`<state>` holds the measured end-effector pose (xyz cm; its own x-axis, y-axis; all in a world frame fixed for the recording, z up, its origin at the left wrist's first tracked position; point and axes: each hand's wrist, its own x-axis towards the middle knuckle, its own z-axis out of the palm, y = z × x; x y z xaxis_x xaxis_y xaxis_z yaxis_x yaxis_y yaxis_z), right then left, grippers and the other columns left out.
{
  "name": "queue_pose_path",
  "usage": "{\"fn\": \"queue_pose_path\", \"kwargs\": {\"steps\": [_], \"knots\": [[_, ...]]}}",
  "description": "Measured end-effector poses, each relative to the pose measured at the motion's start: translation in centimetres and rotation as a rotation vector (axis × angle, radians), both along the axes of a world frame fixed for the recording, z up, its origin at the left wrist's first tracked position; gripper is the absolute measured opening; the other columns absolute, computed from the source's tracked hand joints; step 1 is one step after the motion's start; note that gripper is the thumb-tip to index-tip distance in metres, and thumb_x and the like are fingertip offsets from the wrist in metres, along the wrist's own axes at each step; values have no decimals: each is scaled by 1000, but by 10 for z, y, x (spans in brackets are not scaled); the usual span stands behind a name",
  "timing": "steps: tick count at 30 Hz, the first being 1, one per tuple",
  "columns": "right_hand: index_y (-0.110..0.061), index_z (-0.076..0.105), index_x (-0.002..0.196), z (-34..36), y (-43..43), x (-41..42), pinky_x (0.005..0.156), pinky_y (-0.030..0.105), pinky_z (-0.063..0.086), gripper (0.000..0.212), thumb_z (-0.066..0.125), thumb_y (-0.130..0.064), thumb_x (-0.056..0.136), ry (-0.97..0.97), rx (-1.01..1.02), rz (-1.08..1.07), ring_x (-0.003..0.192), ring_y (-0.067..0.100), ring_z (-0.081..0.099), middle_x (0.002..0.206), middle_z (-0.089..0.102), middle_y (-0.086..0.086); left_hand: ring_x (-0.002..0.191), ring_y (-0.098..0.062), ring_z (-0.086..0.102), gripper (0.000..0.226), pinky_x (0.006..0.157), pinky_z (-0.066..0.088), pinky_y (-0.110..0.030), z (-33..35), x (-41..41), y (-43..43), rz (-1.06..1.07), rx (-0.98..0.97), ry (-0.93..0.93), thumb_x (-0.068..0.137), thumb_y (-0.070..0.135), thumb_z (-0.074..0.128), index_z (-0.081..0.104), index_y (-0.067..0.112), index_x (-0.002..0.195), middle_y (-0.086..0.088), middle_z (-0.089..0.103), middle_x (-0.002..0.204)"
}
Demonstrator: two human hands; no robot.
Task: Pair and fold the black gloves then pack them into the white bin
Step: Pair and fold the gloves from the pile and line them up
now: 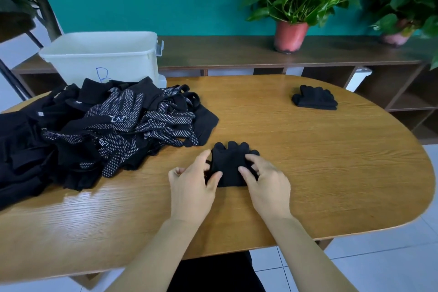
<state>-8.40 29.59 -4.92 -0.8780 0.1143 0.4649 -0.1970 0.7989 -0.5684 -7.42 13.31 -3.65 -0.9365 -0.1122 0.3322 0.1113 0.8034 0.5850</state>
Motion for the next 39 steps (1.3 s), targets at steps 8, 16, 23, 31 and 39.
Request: {"fn": "queue_pose_path", "kwargs": {"steps": [8,16,23,31,39], "knots": [[-9,68,102,-1,7,3,60,35,45,30,82,-9,75,169,274,-158,75,25,59,89,62,8,108,-19,58,56,99,27,-43,-7,5,-6,-2,-85,43,85,19,73,52,20,138,-4,50,129],[-8,56,137,-13,20,26,109,42,28,47,34,-28,100,84,588,322,137,19,45,145,51,7,147,-17,27,57,116,10,-45,-16,25,-21,-441,-657,-2,104,39,26,34,8,151,-6,34,157],[-11,58,135,-10,48,-14,111,39,22,49,29,-31,101,-3,558,272,136,16,45,141,55,3,143,-6,-31,82,115,-28,-36,3,-19,14,-517,-657,-210,80,54,-25,-20,17,153,5,-28,158],[-16,53,140,-9,84,-85,115,32,9,57,19,-36,98,-55,461,221,141,6,24,146,49,-3,143,-5,-30,81,117,-25,-37,-4,-94,54,-510,-648,-182,83,55,-23,-17,17,154,5,-23,161],[-13,61,132,-10,90,-128,111,46,32,49,30,-28,97,8,467,203,140,15,37,138,58,0,144,-4,-28,75,118,-23,-38,-6,-138,60,-518,-656,-177,91,54,-16,-13,17,155,4,-20,162]]}}
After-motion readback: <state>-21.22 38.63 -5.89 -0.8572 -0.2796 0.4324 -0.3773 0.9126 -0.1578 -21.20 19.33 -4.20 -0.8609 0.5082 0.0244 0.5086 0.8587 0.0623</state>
